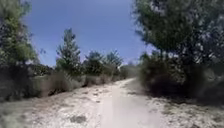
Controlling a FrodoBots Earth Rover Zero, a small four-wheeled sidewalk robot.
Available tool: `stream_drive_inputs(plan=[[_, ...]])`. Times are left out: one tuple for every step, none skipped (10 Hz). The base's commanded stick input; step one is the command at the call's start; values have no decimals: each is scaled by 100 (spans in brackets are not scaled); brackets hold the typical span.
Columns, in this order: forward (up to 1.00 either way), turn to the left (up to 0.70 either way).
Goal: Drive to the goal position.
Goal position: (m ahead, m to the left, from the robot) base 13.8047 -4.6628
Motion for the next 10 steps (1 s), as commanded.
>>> stream_drive_inputs(plan=[[30,0],[30,0],[30,0],[30,0],[30,0],[30,0],[30,0],[30,0],[30,0],[30,0]])
